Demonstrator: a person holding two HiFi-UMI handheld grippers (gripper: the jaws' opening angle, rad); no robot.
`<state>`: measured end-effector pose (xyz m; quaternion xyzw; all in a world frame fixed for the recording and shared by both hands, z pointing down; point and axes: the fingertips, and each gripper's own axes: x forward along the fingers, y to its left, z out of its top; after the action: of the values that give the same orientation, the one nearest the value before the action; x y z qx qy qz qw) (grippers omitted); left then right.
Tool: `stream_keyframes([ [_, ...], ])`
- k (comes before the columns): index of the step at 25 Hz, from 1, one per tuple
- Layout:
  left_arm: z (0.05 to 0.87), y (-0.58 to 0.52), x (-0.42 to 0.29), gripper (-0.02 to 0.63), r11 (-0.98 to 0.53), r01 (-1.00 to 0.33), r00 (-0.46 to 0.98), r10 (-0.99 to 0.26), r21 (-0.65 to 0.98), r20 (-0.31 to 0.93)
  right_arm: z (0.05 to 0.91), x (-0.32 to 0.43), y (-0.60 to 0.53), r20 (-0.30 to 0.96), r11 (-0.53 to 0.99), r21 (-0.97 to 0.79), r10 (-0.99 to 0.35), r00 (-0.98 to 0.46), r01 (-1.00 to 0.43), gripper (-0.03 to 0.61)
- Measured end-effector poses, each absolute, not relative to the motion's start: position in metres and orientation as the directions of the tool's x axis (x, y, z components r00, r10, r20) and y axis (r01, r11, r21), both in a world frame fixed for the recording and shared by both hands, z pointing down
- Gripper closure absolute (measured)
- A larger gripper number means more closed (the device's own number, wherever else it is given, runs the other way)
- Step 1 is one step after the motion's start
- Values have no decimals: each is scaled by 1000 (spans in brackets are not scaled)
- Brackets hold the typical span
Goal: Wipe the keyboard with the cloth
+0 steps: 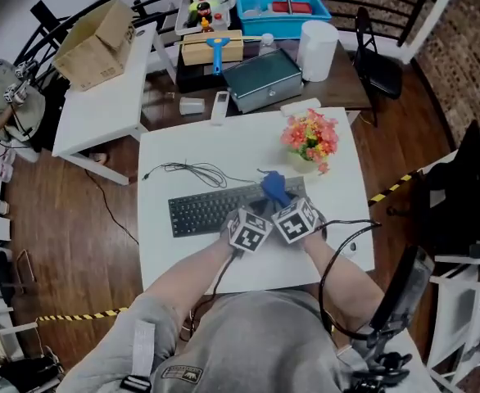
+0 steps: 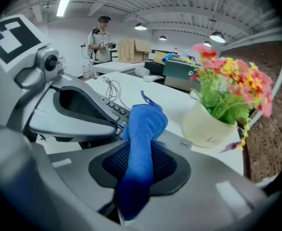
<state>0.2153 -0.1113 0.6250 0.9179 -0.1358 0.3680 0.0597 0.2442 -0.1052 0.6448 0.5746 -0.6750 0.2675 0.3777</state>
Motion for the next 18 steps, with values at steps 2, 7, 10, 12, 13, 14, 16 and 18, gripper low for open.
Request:
stream_keyframes([
  [2, 625, -101, 233, 620, -964, -267, 696, -186, 9, 694, 644, 267, -94, 817, 153, 72, -575, -29, -986, 466],
  [7, 626, -85, 261, 620, -973, -231, 706, -157, 15, 690, 646, 299, -77, 818, 100, 73, -575, 2, -992, 466],
  [10, 625, -87, 259, 620, -968, -250, 701, -170, 16, 693, 643, 295, -79, 816, 117, 71, -579, -10, -991, 466],
  [12, 623, -93, 250, 620, -962, -272, 699, -190, 10, 690, 637, 285, -83, 807, 139, 73, -590, -23, -988, 466],
  [13, 622, -98, 243, 620, -958, -286, 698, -204, 6, 687, 634, 277, -87, 802, 151, 74, -597, -32, -986, 466],
  [14, 620, -104, 232, 620, -952, -307, 695, -223, 2, 683, 631, 267, -92, 796, 169, 74, -603, -44, -983, 466],
  [16, 616, -121, 202, 620, -926, -378, 678, -279, -3, 680, 625, 240, -107, 788, 231, 71, -610, -87, -970, 466],
  [18, 613, -140, 163, 620, -887, -462, 645, -347, -15, 680, 621, 204, -125, 782, 305, 65, -607, -142, -950, 466],
])
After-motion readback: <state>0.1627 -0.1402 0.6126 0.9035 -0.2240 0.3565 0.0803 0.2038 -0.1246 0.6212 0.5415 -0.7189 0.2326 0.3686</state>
